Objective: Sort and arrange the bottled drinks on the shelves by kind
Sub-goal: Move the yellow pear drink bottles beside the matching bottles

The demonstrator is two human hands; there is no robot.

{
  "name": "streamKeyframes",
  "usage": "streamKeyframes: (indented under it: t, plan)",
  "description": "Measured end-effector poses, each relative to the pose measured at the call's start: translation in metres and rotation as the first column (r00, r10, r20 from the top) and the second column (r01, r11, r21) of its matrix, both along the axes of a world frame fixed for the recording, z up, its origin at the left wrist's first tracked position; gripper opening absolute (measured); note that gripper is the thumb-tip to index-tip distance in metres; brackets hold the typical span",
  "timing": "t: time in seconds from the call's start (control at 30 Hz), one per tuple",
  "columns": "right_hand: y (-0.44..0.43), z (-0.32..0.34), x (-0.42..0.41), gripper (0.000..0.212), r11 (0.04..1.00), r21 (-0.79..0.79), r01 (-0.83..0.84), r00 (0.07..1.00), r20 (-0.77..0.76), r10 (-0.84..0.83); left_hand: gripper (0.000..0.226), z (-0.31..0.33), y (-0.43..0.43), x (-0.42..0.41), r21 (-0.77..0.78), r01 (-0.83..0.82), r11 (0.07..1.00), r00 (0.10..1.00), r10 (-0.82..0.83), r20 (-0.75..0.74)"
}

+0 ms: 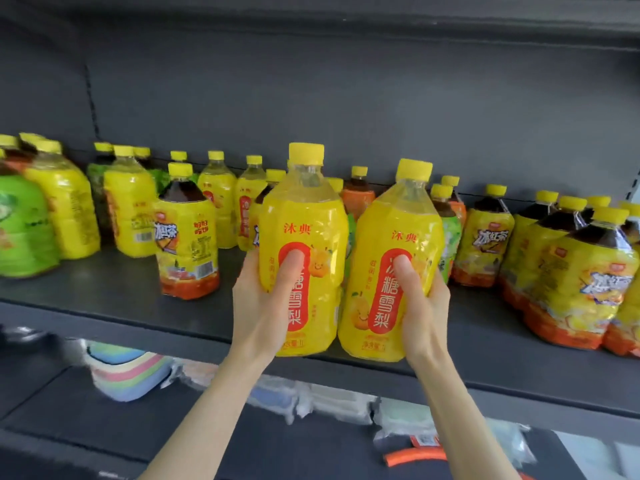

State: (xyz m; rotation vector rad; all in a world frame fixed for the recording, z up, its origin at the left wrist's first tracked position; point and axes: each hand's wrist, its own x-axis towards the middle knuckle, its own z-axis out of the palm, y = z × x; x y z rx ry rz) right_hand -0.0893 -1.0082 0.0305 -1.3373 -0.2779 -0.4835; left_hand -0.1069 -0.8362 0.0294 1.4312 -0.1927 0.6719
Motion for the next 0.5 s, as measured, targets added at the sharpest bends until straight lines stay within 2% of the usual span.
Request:
streamKeyframes:
  t: [0.1,0.3,0.43,0.5]
  plan:
    - [0.063,-0.008,-0.006,0.054,0.999,0.005,-0.035,0.999,-0.001,0.035,0.051,-0.006,0.059,-0.015,0.037,-0.025,0.999,1.0,0.026,-0.003]
    - [0.187,-0.022,-0.013,0.062,0.996,0.043,-0.075,0.996,-0.04,0.077,0.076,-0.023,0.182,-0.029,0.059,-0.07,0.996,0.994,0.075,-0.077]
    - [0.242,-0.018,-0.005,0.064,0.996,0.038,-0.08,0.996,-0.046,0.082,0.066,-0.016,0.235,-0.016,0.029,-0.083,0.996,0.992,0.086,-0.095]
    - [0.263,-0.014,0.002,0.067,0.996,0.029,-0.085,0.996,-0.04,0.086,0.067,-0.013,0.255,-0.007,0.027,-0.093,0.995,0.99,0.095,-0.1]
